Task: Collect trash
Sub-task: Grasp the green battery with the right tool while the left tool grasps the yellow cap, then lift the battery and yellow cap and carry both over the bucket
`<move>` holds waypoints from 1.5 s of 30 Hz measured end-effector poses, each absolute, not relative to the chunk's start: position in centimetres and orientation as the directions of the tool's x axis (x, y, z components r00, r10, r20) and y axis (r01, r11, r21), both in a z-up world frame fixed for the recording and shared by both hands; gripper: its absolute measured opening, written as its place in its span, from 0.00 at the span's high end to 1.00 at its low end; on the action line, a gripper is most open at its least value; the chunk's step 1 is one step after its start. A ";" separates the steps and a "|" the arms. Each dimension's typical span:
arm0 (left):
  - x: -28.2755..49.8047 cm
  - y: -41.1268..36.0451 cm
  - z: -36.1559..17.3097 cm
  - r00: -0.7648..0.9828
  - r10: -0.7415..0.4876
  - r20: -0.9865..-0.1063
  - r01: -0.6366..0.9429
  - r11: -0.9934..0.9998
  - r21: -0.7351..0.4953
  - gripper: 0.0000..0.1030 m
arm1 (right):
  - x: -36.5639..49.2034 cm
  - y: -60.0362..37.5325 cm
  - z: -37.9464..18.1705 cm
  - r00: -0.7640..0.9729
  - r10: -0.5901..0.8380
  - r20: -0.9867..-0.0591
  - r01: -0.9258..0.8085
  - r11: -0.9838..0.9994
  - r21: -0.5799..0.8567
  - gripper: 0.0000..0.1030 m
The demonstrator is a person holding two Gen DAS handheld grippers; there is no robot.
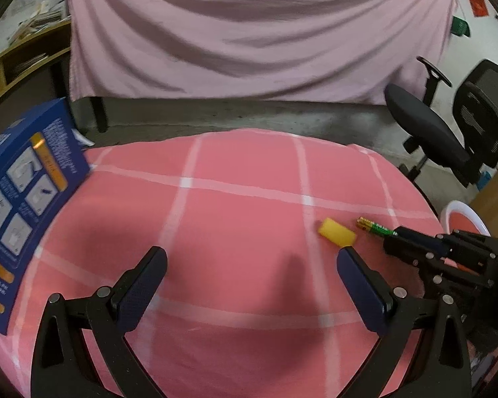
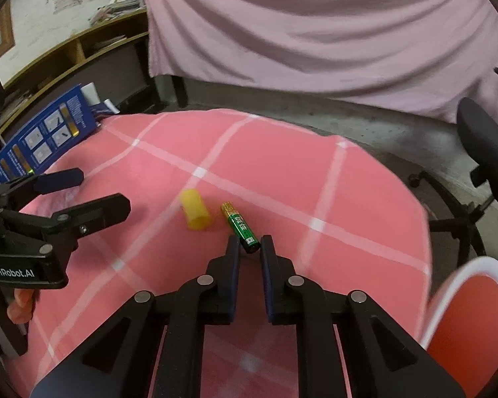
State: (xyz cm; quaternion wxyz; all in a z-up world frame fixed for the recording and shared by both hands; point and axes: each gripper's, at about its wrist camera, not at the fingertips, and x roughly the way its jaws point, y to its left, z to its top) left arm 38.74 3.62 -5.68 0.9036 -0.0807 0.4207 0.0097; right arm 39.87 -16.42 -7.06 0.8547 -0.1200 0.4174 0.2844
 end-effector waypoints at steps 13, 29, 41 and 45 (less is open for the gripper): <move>42.5 -1.0 -7.2 0.580 -0.159 -0.799 0.093 0.987 -0.129 0.41 | 41.6 -20.6 -7.4 0.489 0.392 -0.779 -0.499 0.858 0.119 0.90; 42.8 -1.7 -7.4 0.573 -0.212 -0.792 0.147 0.977 -0.155 0.74 | 42.0 -20.1 -8.0 0.427 0.445 -0.787 -0.542 0.823 0.171 0.73; 42.8 -1.6 -7.2 0.572 -0.194 -0.797 0.150 0.980 -0.130 0.74 | 42.2 -19.2 -8.2 0.421 0.439 -0.794 -0.573 0.807 0.142 0.92; 42.5 -2.4 -7.1 0.581 -0.172 -0.796 0.153 0.983 -0.100 0.74 | 41.4 -19.2 -7.7 0.451 0.435 -0.779 -0.581 0.806 0.114 0.92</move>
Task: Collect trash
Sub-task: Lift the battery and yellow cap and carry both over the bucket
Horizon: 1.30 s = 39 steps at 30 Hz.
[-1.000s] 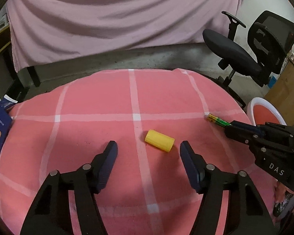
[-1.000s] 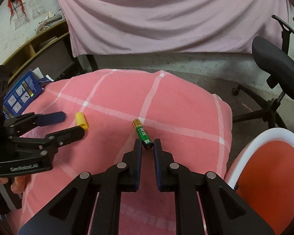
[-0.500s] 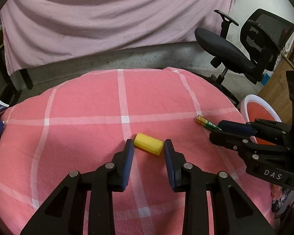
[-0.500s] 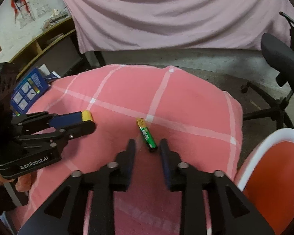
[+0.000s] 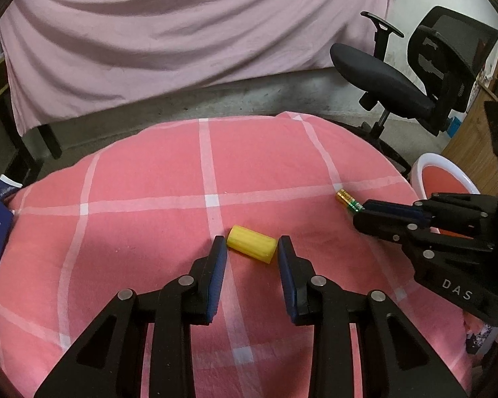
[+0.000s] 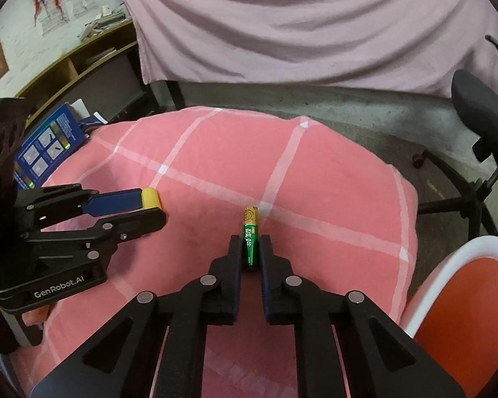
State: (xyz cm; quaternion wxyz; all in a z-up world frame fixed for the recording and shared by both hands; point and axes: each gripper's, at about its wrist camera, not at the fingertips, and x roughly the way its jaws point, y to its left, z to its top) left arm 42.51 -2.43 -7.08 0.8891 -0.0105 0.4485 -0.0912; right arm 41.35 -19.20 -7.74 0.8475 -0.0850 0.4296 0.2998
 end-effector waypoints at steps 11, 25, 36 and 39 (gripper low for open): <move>40.7 -2.3 -6.4 0.618 -0.172 -0.767 0.111 0.985 -0.132 0.74 | 39.2 -21.0 -6.0 0.548 0.470 -0.692 -0.559 0.821 0.115 0.92; 33.9 -6.1 1.0 0.877 -0.230 -0.421 0.182 0.972 -0.151 0.74 | 31.7 -27.0 -0.3 0.815 0.525 -0.244 -0.506 0.851 0.143 0.92; 30.2 -12.3 5.3 0.940 -0.285 -0.188 0.285 0.958 -0.024 0.74 | 28.2 -32.8 3.0 0.928 0.372 -0.019 -0.367 0.923 0.119 0.92; 30.0 -14.7 5.5 0.932 -0.325 -0.161 0.330 0.944 0.009 0.74 | 27.7 -34.4 3.2 0.942 0.335 -0.003 -0.332 0.936 0.115 0.92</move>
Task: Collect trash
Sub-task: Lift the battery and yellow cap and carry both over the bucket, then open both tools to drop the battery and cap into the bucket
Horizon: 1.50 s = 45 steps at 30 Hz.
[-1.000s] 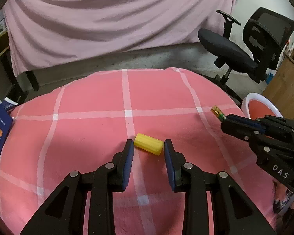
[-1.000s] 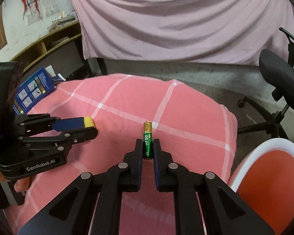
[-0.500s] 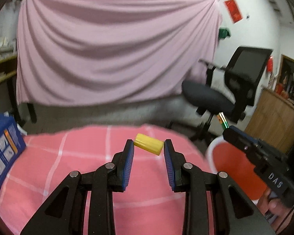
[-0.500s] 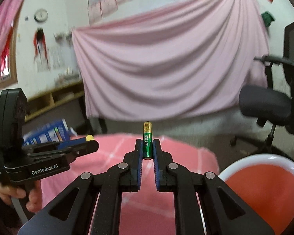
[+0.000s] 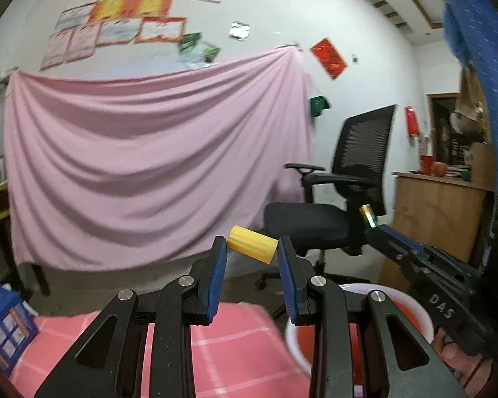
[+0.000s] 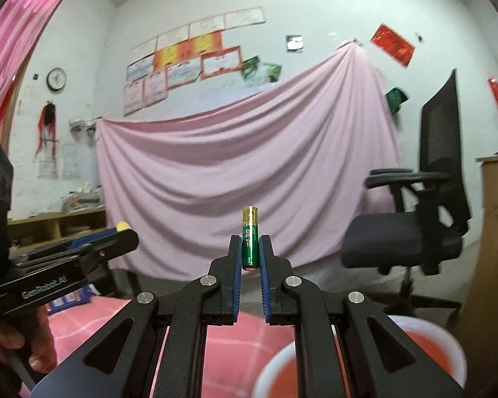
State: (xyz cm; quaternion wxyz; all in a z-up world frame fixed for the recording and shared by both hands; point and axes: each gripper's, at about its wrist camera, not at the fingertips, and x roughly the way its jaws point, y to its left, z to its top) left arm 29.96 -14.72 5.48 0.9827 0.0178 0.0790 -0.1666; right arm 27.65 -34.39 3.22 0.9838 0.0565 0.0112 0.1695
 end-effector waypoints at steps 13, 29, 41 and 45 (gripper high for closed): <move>29.3 -23.9 4.0 0.884 -0.433 -0.174 0.456 0.880 0.131 0.74 | 26.3 -40.7 2.1 0.975 0.219 -0.030 -0.212 0.965 0.151 0.92; 31.9 -27.7 1.1 0.816 -0.452 -0.361 0.511 0.856 0.083 0.74 | 28.3 -43.4 0.7 0.964 0.197 -0.180 -0.153 0.961 0.232 0.91; 32.6 -27.5 0.1 0.795 -0.435 -0.422 0.504 0.861 0.062 0.68 | 28.8 -43.3 0.3 0.958 0.183 -0.221 -0.127 0.961 0.246 0.76; 32.6 -26.9 -0.1 0.798 -0.429 -0.423 0.496 0.867 0.057 0.65 | 28.8 -43.1 0.4 0.958 0.184 -0.220 -0.130 0.962 0.241 0.75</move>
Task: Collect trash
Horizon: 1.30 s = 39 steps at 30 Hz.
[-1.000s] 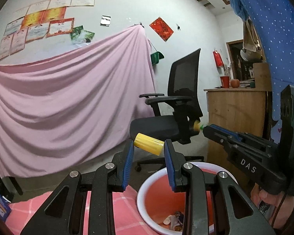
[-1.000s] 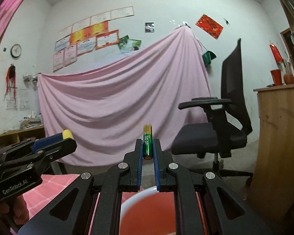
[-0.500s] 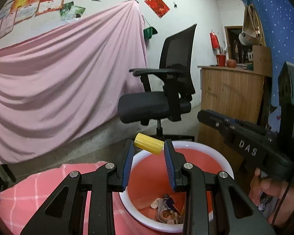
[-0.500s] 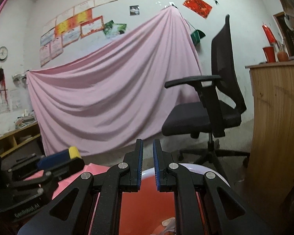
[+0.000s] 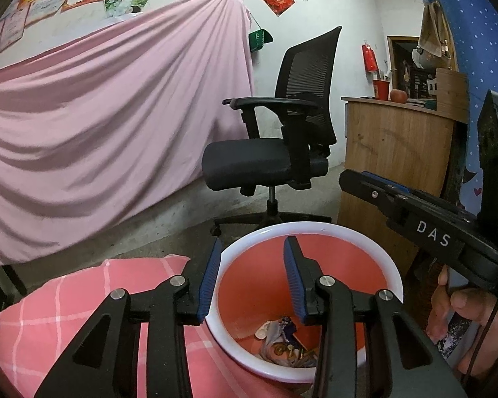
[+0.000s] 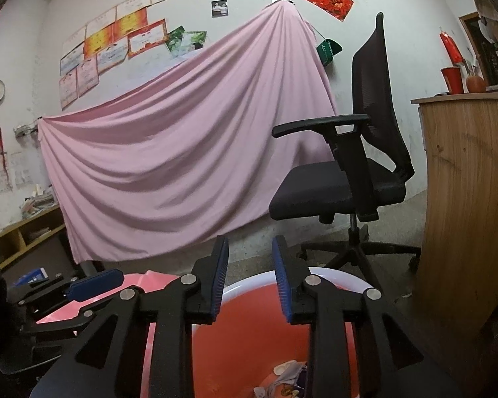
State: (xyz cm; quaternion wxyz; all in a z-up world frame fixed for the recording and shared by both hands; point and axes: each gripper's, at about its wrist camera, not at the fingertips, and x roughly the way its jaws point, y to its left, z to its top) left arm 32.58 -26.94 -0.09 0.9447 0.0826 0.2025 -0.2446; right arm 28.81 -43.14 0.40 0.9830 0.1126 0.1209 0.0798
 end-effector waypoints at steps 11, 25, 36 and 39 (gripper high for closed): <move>32.6 -24.9 0.1 0.811 -0.397 -0.430 0.454 0.890 0.033 0.56 | 29.1 -42.8 0.3 0.957 0.179 -0.226 -0.125 0.964 0.236 0.57; 30.7 -19.6 0.1 0.846 -0.295 -0.445 0.307 0.951 -0.048 0.26 | 29.6 -42.7 -1.3 0.950 0.137 -0.280 -0.067 0.967 0.245 0.11; 26.5 -14.8 0.7 0.888 -0.232 -0.398 0.215 0.973 -0.089 0.07 | 27.7 -41.9 -1.7 0.942 0.120 -0.314 -0.035 0.965 0.261 0.00; 25.0 -13.7 0.7 0.893 -0.224 -0.390 0.199 0.974 -0.104 0.06 | 26.0 -41.0 -1.7 0.943 0.124 -0.309 -0.047 0.969 0.244 0.00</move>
